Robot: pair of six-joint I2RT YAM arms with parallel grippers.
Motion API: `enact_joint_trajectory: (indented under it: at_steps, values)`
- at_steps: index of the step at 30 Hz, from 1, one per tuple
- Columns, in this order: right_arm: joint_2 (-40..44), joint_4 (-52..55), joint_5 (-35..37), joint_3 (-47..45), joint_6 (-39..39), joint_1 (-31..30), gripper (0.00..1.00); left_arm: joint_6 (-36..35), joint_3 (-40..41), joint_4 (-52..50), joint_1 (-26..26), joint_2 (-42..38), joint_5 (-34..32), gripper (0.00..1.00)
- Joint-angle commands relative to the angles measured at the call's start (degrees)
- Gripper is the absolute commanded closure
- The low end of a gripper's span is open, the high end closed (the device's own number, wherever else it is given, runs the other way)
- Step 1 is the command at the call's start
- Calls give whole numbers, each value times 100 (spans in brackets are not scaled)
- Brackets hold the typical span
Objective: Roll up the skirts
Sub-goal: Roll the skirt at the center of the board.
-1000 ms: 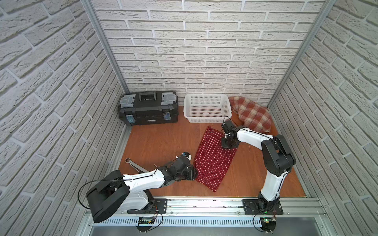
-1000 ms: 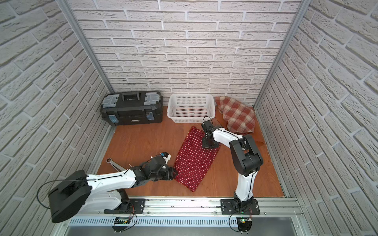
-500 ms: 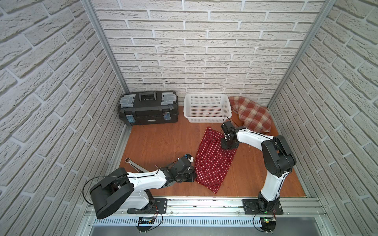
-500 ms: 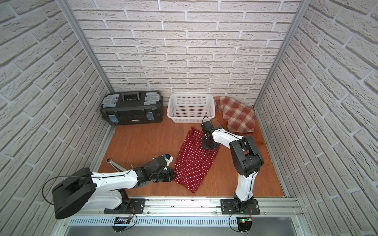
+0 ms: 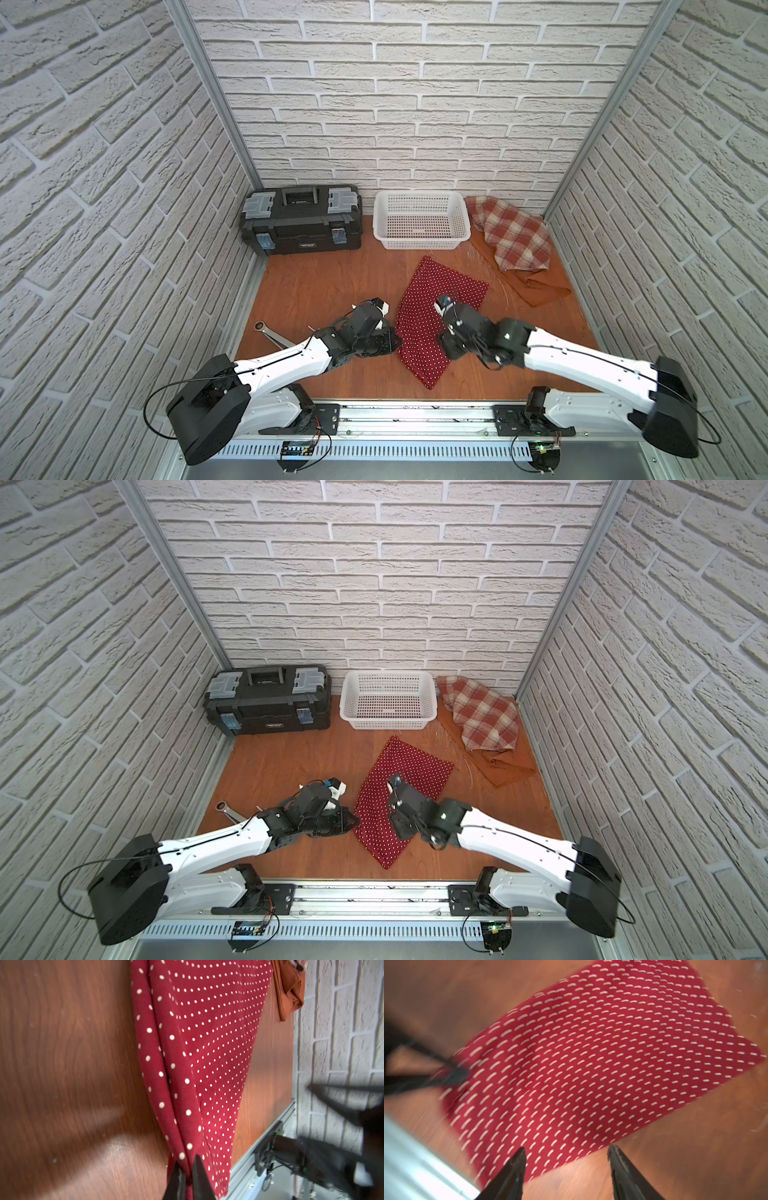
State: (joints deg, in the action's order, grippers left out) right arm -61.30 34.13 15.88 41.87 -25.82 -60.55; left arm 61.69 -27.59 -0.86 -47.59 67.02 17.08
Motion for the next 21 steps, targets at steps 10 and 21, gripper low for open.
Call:
enact_joint_trajectory:
  at_steps: [10, 21]
  values:
    - [-1739, -1146, 2550, 142, -571, -2786, 13, 1248, 413, 962, -21, 50, 276, 100]
    - [-3558, 105, 3435, 1040, -1565, -2838, 4, 1700, 817, 1068, -153, -535, -38, 100]
